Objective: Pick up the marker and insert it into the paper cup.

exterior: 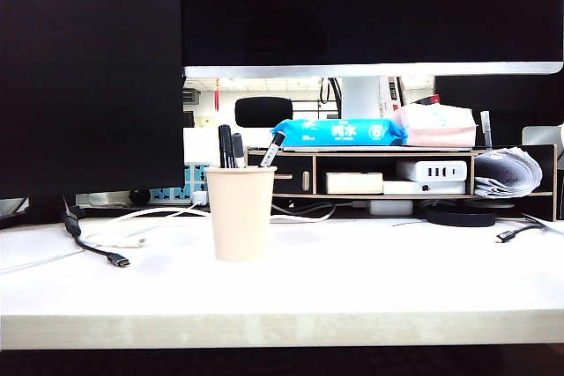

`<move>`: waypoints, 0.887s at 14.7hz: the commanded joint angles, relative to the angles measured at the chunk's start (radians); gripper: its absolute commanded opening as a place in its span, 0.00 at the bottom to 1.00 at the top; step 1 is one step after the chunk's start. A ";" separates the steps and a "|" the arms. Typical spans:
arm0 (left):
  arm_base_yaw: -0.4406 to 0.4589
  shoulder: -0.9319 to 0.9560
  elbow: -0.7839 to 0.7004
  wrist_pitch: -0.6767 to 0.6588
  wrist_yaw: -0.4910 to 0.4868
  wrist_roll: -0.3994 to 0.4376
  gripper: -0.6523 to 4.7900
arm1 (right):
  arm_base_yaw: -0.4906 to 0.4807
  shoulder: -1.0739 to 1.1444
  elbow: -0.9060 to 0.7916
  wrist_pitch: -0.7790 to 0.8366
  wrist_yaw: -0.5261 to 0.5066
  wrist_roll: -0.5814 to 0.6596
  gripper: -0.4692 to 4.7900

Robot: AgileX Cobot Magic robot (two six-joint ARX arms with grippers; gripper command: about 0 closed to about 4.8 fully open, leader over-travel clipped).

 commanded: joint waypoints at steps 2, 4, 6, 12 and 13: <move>0.002 0.000 0.000 0.117 -0.110 -0.032 0.11 | 0.000 0.000 -0.004 0.012 -0.001 0.001 0.09; 0.002 0.000 0.000 0.123 -0.110 -0.061 0.11 | 0.000 0.000 -0.004 0.012 -0.001 0.001 0.09; 0.002 0.000 0.000 0.124 -0.145 -0.060 0.11 | 0.000 0.000 -0.004 0.012 -0.001 0.001 0.09; 0.002 0.000 0.000 0.069 -0.177 -0.058 0.11 | 0.000 0.000 -0.004 0.012 -0.001 0.001 0.09; 0.002 0.000 0.000 0.068 -0.177 -0.054 0.11 | 0.000 0.000 -0.004 0.012 -0.001 0.001 0.09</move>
